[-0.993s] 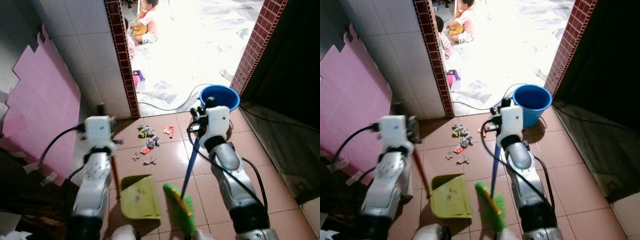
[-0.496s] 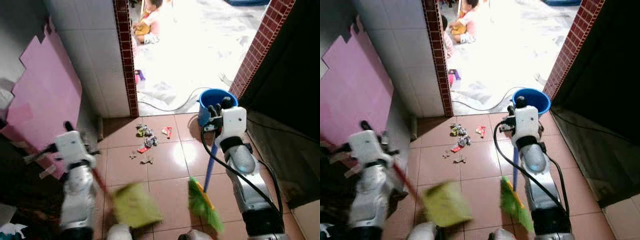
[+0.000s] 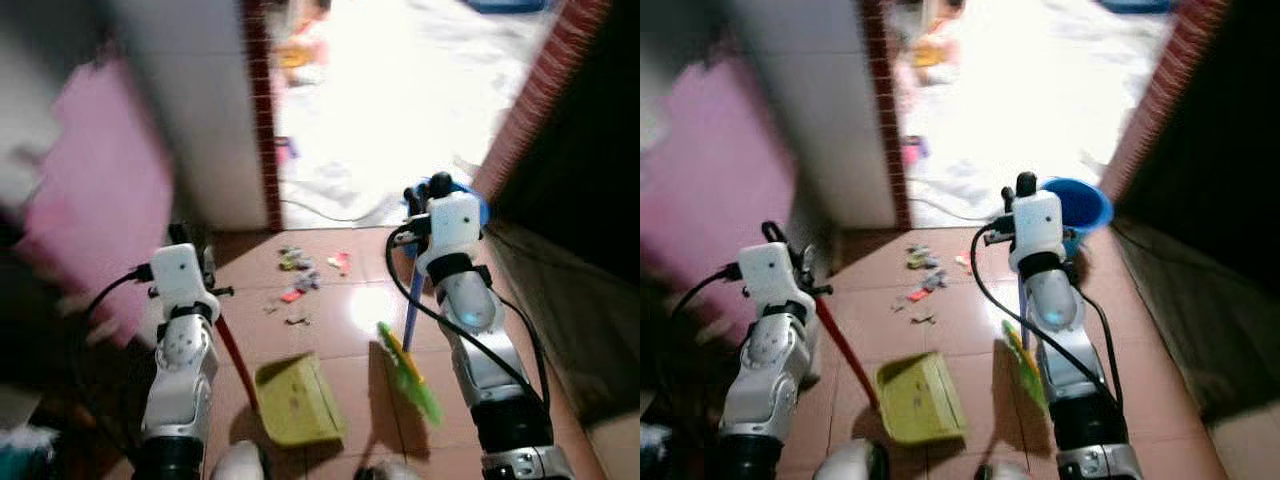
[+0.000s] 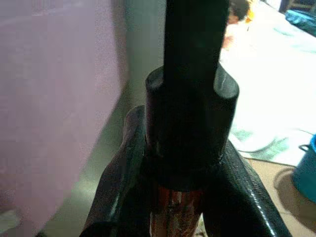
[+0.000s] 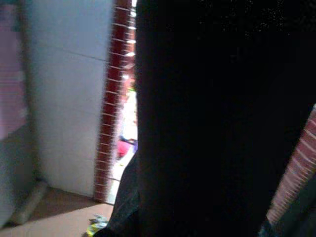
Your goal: Sweep floor
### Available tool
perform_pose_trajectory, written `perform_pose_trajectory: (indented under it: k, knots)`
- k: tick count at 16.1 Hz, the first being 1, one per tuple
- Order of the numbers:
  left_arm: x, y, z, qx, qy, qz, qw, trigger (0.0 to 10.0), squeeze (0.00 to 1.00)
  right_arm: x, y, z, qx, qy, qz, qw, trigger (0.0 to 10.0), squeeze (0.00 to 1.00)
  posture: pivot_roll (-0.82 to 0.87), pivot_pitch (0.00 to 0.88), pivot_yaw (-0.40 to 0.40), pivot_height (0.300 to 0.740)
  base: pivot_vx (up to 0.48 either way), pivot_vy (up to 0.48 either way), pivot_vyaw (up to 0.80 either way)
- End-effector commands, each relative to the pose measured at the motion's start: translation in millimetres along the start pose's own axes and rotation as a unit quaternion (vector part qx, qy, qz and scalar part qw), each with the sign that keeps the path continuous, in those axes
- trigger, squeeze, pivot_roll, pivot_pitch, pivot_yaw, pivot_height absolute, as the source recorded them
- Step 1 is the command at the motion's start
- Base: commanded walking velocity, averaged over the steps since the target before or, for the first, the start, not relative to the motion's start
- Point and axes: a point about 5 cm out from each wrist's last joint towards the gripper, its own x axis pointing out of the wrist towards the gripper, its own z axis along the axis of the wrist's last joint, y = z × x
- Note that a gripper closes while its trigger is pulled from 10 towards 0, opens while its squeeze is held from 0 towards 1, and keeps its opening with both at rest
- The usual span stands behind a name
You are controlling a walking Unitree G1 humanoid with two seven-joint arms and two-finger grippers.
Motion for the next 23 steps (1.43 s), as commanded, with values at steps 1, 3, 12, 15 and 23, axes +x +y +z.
perform_pose_trajectory:
  k: [1,3,12,15,23]
  knots:
    - [-0.6,-0.4,10.5,0.01,-0.028,-0.003,1.0,10.0,0.0,4.7,6.0,11.0,0.009,-0.029,0.009,0.999,10.0,0.0,0.0,0.0,0.029,0.74,0.0,0.0,0.8]
    - [-2.3,1.3,4.9,0.008,-0.016,0.0,1.0,10.0,0.0,4.2,10.9,11.8,0.012,-0.033,0.021,0.999,10.0,0.0,0.0,0.0,0.028,0.74,0.0,0.0,0.8]
    - [-1.0,1.1,4.8,0.018,-0.017,-0.011,1.0,10.0,0.0,6.7,14.1,13.2,0.029,-0.037,0.019,0.999,10.0,0.0,0.01,0.0,0.031,0.74,0.0,-0.325,0.18]
    - [0.6,0.8,5.5,0.021,-0.018,-0.012,1.0,10.0,0.0,9.0,15.7,12.5,0.022,-0.033,0.008,0.999,10.0,0.0,0.01,0.0,0.031,0.74,0.0,-0.407,0.0]
    - [2.9,6.7,14.8,0.029,-0.052,0.026,0.998,10.0,0.0,9.0,18.3,15.5,0.045,-0.041,0.022,0.998,10.0,0.0,0.0,0.0,0.029,0.74,0.0,-0.051,0.0]
